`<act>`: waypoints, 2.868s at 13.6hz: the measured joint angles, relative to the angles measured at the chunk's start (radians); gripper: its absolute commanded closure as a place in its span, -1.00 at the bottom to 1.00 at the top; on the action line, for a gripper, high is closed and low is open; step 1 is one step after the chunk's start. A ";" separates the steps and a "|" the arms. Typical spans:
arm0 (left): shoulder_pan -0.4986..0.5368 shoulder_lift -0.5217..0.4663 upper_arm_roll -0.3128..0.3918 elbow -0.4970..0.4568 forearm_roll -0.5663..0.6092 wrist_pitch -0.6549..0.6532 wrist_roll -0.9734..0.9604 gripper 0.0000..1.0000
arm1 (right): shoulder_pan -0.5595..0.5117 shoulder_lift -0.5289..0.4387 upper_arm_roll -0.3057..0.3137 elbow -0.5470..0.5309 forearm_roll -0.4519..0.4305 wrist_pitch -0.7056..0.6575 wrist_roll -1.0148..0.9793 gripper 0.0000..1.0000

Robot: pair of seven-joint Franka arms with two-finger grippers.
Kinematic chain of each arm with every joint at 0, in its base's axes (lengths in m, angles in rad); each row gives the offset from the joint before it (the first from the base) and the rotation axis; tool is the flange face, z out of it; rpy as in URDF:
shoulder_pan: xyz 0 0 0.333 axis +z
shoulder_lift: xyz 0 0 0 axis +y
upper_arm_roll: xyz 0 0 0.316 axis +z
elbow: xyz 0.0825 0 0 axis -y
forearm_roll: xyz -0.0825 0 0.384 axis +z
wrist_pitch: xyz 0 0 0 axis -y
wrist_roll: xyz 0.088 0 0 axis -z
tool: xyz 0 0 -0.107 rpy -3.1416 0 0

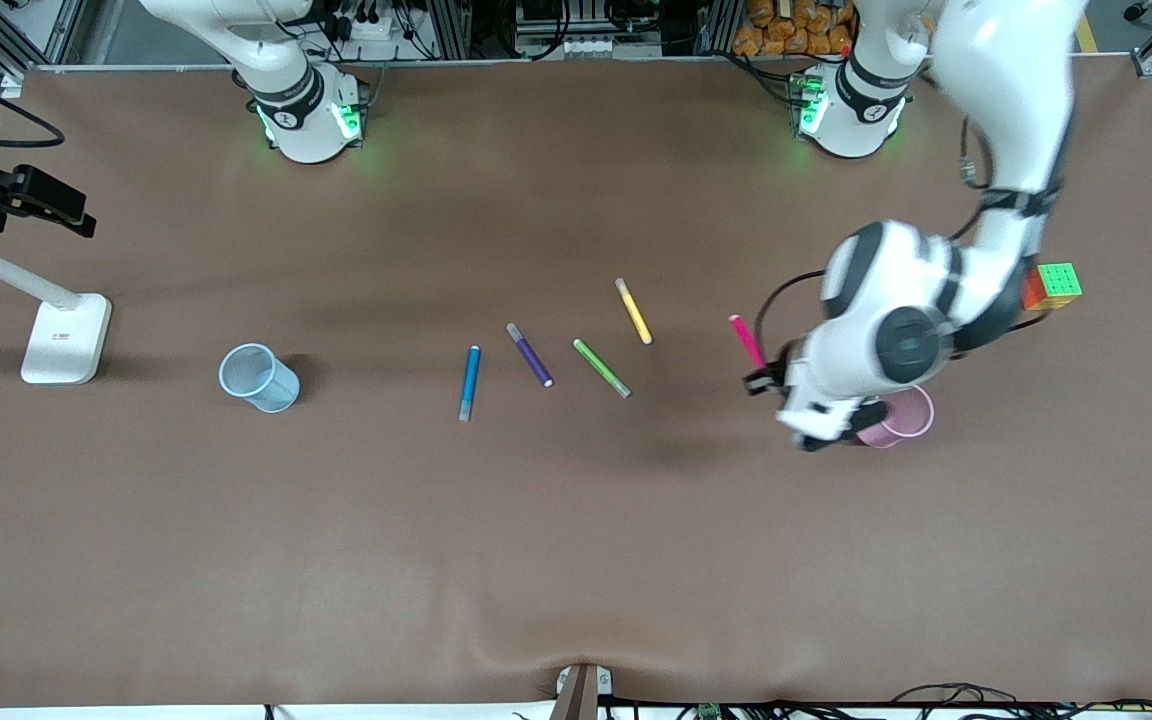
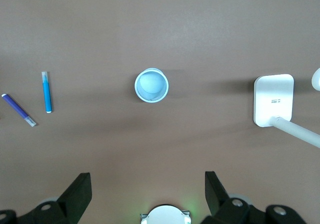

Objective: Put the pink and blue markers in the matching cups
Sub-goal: 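Carry the pink marker with the left gripper over the pink cup, then lower the pink marker into the pink cup while the right gripper reaches the blue marker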

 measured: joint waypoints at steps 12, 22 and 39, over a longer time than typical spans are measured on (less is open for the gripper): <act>0.145 -0.094 0.008 0.026 0.284 -0.060 -0.154 1.00 | 0.024 0.000 0.002 0.000 0.000 0.004 0.000 -1.00; 0.144 0.020 0.022 0.082 0.585 -0.055 -0.310 1.00 | 0.104 0.018 0.003 -0.003 0.003 0.042 0.034 -1.00; 0.139 0.166 0.023 0.135 0.589 -0.059 -0.610 1.00 | 0.534 0.547 0.004 -0.025 0.007 0.596 0.492 -1.00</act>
